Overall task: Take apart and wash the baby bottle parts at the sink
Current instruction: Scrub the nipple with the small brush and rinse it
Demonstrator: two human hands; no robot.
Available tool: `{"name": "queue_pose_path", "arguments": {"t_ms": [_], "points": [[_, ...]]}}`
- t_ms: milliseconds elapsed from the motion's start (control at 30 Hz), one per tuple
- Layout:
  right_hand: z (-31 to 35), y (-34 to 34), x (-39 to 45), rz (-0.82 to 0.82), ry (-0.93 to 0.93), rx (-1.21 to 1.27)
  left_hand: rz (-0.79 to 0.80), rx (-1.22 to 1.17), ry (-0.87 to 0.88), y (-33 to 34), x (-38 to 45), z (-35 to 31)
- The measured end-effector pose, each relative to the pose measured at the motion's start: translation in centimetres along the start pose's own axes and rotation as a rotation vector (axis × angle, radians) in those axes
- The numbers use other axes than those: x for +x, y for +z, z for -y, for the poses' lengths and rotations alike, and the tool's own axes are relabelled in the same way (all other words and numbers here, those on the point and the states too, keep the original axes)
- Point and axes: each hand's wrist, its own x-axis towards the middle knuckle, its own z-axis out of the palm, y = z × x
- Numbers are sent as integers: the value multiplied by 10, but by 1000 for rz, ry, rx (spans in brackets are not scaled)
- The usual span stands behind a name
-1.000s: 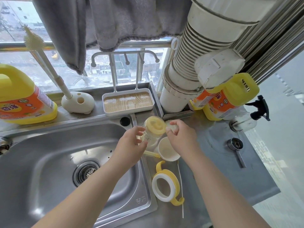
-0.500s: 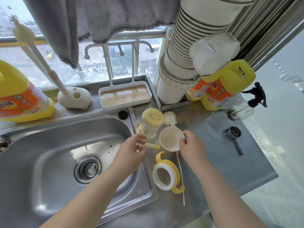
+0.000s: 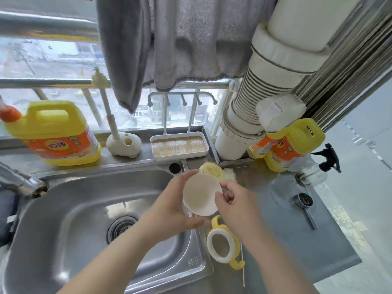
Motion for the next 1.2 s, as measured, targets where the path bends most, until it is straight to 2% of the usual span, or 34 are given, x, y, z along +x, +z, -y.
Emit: {"name": "queue_pose_path", "arguments": {"t_ms": [267,400,467,633,833,1000,1133,1200], "points": [[54,74,7,271,-94,51,-272,-81,-133,-60,-59,29],[77,99,7,400,-114,113,-359,-138,-188,-82,-81,38],[81,104,5,414,-113,132,-372,-168,-193,-86,-85,39],[68,88,4,354,-45,127,-296,-154,-170,-73,-67,33],[29,54,-2,191,98,166,-155,-109,-116,-34,-32,19],[14,34,-8,144,140,206,-93,-63,-126,-18,-21,21],[-35,12,7,-103,216,40,-64,-51,-170,-7,-11,25],[-71,6,20,-120,311,-110,-60,-39,-180,-1,-9,25]]}}
